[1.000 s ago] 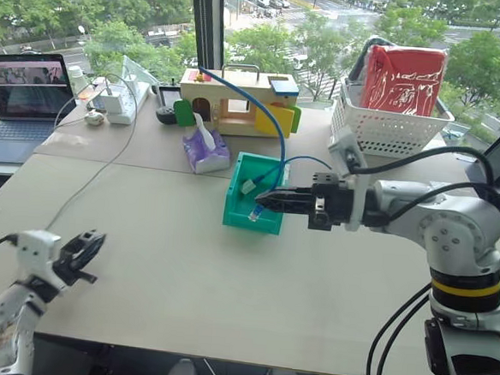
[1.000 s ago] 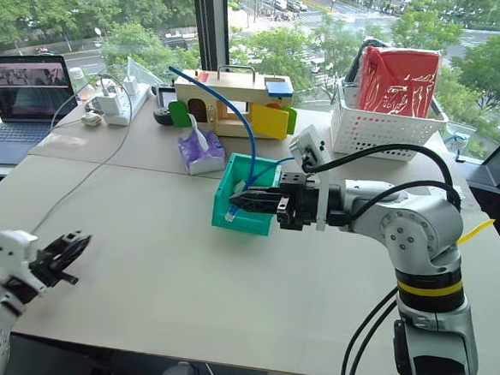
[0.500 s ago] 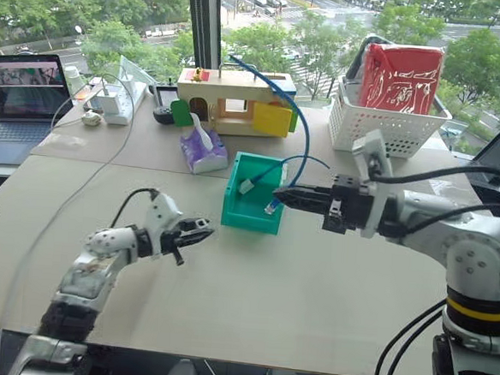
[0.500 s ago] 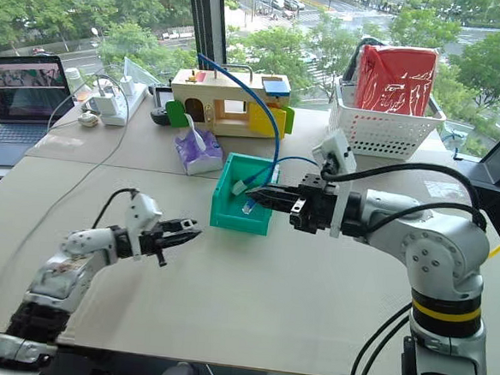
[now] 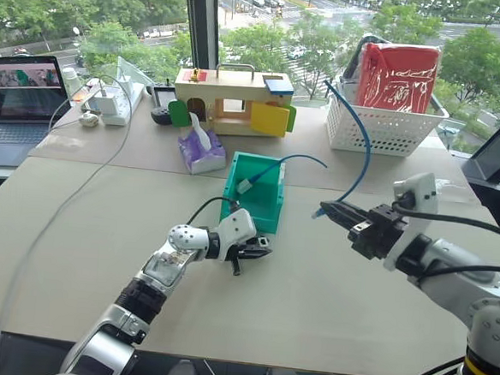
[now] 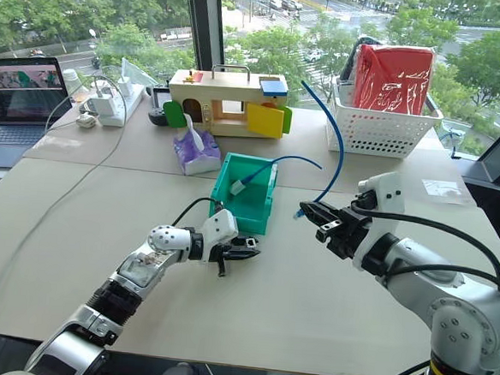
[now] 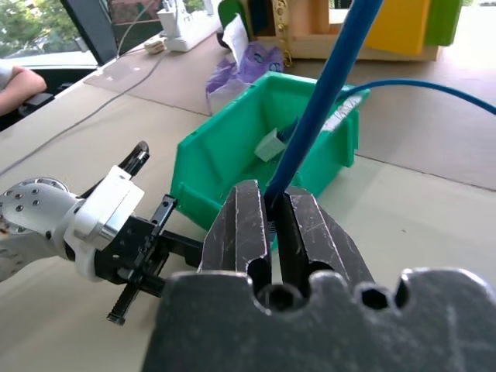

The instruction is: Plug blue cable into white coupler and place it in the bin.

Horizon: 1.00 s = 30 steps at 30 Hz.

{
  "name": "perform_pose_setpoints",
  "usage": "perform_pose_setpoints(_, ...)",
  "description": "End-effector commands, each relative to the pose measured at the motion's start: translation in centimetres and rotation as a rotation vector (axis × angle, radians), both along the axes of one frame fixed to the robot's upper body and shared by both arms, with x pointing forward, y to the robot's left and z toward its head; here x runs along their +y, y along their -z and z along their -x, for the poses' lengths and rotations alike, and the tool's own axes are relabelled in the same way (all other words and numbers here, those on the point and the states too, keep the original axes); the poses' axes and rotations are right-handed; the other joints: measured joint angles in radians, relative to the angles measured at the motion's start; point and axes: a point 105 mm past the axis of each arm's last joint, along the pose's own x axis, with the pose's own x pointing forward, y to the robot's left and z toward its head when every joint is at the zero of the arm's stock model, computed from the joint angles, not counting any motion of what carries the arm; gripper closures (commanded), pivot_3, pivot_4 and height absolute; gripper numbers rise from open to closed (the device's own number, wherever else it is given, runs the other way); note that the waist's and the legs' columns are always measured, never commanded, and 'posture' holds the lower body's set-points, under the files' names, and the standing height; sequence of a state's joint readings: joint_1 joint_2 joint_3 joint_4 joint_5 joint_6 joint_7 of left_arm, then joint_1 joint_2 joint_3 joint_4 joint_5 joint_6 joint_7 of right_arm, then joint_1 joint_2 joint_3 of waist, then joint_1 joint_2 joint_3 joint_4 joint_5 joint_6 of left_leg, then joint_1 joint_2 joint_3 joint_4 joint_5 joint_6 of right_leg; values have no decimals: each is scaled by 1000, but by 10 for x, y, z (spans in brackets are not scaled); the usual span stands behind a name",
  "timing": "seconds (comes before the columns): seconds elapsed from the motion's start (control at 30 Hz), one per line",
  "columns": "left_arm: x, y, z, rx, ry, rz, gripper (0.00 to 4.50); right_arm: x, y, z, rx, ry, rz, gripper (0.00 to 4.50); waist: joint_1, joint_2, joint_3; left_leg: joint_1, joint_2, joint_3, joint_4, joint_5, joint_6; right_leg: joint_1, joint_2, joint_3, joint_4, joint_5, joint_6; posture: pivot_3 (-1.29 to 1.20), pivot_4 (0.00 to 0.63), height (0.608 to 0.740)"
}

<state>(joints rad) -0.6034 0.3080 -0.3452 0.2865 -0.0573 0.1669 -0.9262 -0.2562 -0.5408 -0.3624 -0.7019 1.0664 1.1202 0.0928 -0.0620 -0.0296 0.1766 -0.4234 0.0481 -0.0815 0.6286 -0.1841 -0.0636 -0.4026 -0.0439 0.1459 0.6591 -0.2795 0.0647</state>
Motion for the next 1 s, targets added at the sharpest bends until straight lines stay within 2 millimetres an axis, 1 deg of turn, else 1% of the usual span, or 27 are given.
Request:
perform_pose_setpoints(0.03,-14,-6,12,39,67,12,3821,3,-4,10,-34,38,-22,4500,0,0,0,0,0,0,0,0,0,0,0,0,0,0,0,0,150,740)
perform_pose_setpoints(0.1,-19,-14,20,59,116,47,3821,4,-1,12,-23,57,-33,4500,-2,0,0,0,0,0,0,0,0,0,0,0,0,0,0,0,150,740)
perform_pose_setpoints(0.2,-30,-34,35,106,207,176,3821,0,0,12,-21,91,-39,4500,-3,0,0,0,0,0,0,0,0,-1,0,0,0,0,0,0,150,740)
perform_pose_setpoints(0.27,-33,-38,41,128,244,197,3821,-3,-1,11,-22,108,-35,4500,-3,0,0,0,0,0,0,0,0,0,0,0,0,0,0,0,150,740)
perform_pose_setpoints(0.33,-35,-35,47,152,266,194,3821,-7,-2,10,-28,127,-28,4500,-6,0,0,0,0,0,0,0,0,0,0,0,0,0,0,0,150,740)
perform_pose_setpoints(0.4,-35,-28,47,147,259,155,3821,-11,-4,9,-32,138,-22,4500,-7,0,0,0,0,0,0,0,0,0,0,0,1,0,0,0,150,740)
perform_pose_setpoints(0.5,-31,-17,48,92,274,79,3821,-13,-6,8,-36,145,-17,4500,-7,0,0,1,0,0,0,0,0,0,0,1,1,0,0,0,150,740)
perform_pose_setpoints(0.67,-29,-6,48,92,254,63,3821,-14,-7,7,-37,146,-12,4500,-3,0,0,0,0,0,0,0,0,0,0,1,0,0,0,0,150,740)
perform_pose_setpoints(0.77,-26,-3,44,99,225,78,3821,-14,-8,6,-39,145,-9,4500,-2,0,0,0,0,0,0,0,0,0,0,0,0,0,0,0,150,740)
perform_pose_setpoints(0.83,-19,-1,43,125,207,98,3821,-16,-10,4,-47,151,-11,4500,-2,0,0,0,0,0,0,0,0,0,0,1,0,0,0,0,150,740)
perform_pose_setpoints(0.93,-9,6,43,128,200,70,3821,-17,-12,4,-52,154,-12,4500,-8,0,0,1,0,0,0,0,0,0,0,1,0,0,0,0,150,740)
perform_pose_setpoints(1.0,-6,9,44,124,203,58,2821,-18,-13,3,-52,153,-10,4500,-6,0,0,1,0,0,0,0,0,0,0,1,1,0,0,0,150,740)
